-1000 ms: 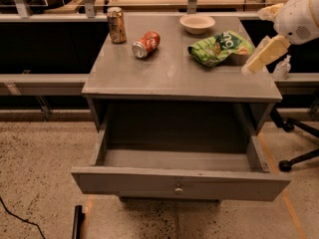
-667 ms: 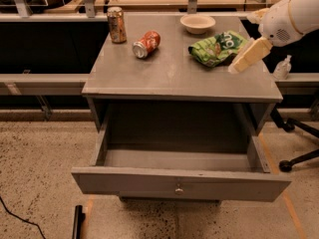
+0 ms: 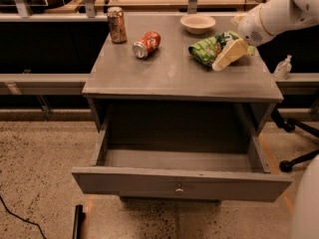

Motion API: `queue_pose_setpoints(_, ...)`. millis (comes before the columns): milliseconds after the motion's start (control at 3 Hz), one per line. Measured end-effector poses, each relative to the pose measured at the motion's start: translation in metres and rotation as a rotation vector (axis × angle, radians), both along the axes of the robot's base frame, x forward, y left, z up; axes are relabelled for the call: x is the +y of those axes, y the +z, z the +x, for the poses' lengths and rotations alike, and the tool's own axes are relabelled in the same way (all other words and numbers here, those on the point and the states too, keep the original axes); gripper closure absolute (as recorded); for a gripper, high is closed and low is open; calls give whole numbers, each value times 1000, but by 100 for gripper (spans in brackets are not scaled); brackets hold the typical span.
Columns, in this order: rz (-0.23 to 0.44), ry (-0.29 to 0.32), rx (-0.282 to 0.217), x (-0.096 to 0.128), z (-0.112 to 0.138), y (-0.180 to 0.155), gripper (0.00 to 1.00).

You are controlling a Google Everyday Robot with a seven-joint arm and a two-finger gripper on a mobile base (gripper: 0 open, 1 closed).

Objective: Place green rice chip bag into top drawer

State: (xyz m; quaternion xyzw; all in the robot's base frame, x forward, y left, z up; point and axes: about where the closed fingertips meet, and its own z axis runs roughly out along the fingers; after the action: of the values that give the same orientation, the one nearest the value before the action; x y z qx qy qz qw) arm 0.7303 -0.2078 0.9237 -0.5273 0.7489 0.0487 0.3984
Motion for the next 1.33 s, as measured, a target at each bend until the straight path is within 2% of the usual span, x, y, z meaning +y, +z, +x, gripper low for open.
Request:
queue_pose_setpoints(333, -20, 8, -11, 5, 29, -14, 0)
queue_pose_setpoints(667, -37, 40, -13, 12, 51, -31, 0)
queue_pose_setpoints(1000, -28, 108, -16, 20, 63, -49, 18)
queue_pose_setpoints(1333, -23, 173, -11, 28, 66, -63, 41)
